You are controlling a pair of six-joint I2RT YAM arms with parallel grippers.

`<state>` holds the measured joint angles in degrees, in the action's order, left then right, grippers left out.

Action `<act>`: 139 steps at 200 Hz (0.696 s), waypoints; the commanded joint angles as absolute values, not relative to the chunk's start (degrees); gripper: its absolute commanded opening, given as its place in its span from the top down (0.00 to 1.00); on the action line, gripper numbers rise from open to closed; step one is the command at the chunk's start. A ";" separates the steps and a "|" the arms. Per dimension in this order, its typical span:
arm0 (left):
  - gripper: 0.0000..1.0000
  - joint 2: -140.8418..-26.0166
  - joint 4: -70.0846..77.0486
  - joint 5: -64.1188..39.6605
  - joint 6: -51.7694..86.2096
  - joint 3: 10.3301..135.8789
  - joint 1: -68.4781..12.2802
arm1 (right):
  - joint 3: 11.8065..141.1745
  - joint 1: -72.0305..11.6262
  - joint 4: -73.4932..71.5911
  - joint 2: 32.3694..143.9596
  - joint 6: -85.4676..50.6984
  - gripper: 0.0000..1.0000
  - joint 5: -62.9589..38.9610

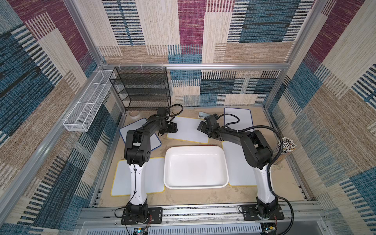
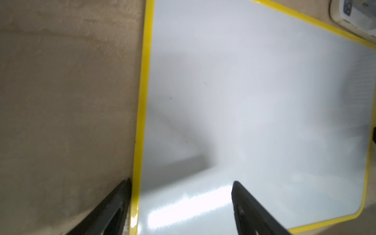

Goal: Put the whiteboard into the storage box
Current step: Adjust the whiteboard at the center of the board.

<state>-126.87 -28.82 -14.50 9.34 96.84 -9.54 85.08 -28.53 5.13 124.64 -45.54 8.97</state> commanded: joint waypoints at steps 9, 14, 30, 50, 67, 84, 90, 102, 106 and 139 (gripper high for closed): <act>0.21 -125.09 -31.59 -16.96 11.25 94.00 -9.93 | 84.46 -28.65 8.65 124.41 -44.81 0.00 7.54; 0.21 -124.63 -31.71 -17.05 11.29 93.45 -10.01 | 84.33 -28.65 8.63 124.24 -44.41 0.00 7.51; 0.21 -123.14 -31.73 -17.31 11.41 91.80 -10.27 | 84.29 -28.61 8.80 123.94 -43.45 0.00 7.77; 0.21 -121.38 -31.62 -17.34 11.92 89.90 -10.46 | 84.16 -28.65 9.00 123.70 -42.35 0.00 7.75; 0.22 -120.14 -31.67 -17.24 12.36 88.32 -10.80 | 83.83 -28.63 8.93 123.42 -41.36 0.00 7.38; 0.22 -118.86 -31.65 -16.88 12.89 86.73 -11.14 | 83.17 -28.65 8.90 122.87 -40.50 0.00 7.19; 0.22 -118.46 -31.57 -16.69 13.21 86.02 -11.24 | 82.91 -28.70 8.75 122.70 -40.14 0.00 7.12; 0.22 -117.81 -31.57 -16.29 13.68 85.21 -11.43 | 82.46 -28.65 8.68 122.13 -39.36 0.00 7.21; 0.22 -117.57 -31.62 -16.05 13.84 84.98 -11.54 | 82.24 -28.65 8.54 121.96 -39.09 0.00 7.27; 0.22 -115.98 -31.99 -13.57 14.71 84.67 -12.19 | 81.49 -28.56 7.88 120.12 -36.05 0.00 8.15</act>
<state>-117.32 -31.55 -15.05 11.81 84.75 -11.84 81.82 -28.53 7.44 121.49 -39.22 7.55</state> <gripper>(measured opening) 0.775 0.998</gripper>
